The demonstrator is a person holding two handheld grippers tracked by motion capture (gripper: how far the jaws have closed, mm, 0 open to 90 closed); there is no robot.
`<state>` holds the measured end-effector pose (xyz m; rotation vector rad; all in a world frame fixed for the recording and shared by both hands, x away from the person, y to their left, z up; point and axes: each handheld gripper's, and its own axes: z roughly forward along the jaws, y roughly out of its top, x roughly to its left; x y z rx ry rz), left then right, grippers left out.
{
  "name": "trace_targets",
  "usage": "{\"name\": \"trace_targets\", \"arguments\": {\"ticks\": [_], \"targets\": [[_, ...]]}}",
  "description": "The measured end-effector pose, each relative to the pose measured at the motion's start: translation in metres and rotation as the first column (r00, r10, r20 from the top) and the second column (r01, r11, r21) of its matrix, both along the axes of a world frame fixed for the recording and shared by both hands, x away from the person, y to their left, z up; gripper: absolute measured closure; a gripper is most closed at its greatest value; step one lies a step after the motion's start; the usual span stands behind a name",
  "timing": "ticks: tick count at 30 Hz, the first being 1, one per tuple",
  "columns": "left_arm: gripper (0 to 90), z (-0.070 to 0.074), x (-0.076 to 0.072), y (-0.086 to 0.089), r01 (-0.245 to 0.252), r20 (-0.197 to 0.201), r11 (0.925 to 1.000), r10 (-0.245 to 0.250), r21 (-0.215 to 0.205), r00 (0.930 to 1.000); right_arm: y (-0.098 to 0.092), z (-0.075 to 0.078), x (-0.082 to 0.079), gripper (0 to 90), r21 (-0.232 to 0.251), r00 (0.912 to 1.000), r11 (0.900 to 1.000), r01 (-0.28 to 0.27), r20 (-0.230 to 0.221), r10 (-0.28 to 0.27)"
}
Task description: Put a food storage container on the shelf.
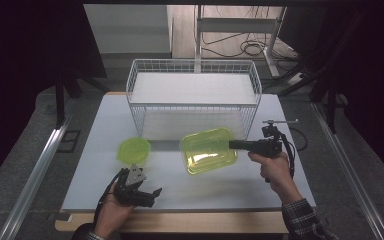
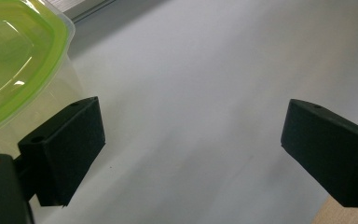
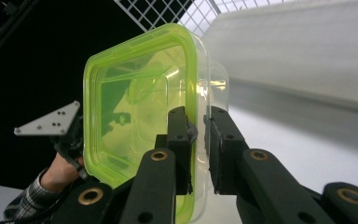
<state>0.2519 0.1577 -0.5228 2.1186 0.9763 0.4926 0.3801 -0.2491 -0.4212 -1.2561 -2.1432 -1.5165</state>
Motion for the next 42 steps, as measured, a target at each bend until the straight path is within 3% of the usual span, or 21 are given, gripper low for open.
{"name": "trace_targets", "arguments": {"ticks": [23,29,35,42], "targets": [[5.7,0.001,-0.001,0.001,-0.005,0.007,1.0,0.005,-0.007,1.0,0.019,0.055,0.026,79.6,0.054,0.9963,0.998,0.033,0.077,-0.037],[5.4,0.001,0.0,0.003,-0.01,0.01,0.9995,0.01,-0.029,0.9999,0.026,0.073,0.034,79.6,0.073,0.9928,0.996,0.05,0.105,-0.058],[4.7,0.002,0.0,0.004,-0.012,0.014,0.9988,0.013,-0.048,0.9998,0.037,0.091,0.043,79.6,0.059,0.9863,0.996,0.066,0.147,-0.074],[4.2,0.001,0.0,0.003,-0.011,0.015,0.9988,0.011,-0.049,0.9998,0.045,0.102,0.054,79.6,0.056,0.981,0.994,0.094,0.165,-0.102]]}}
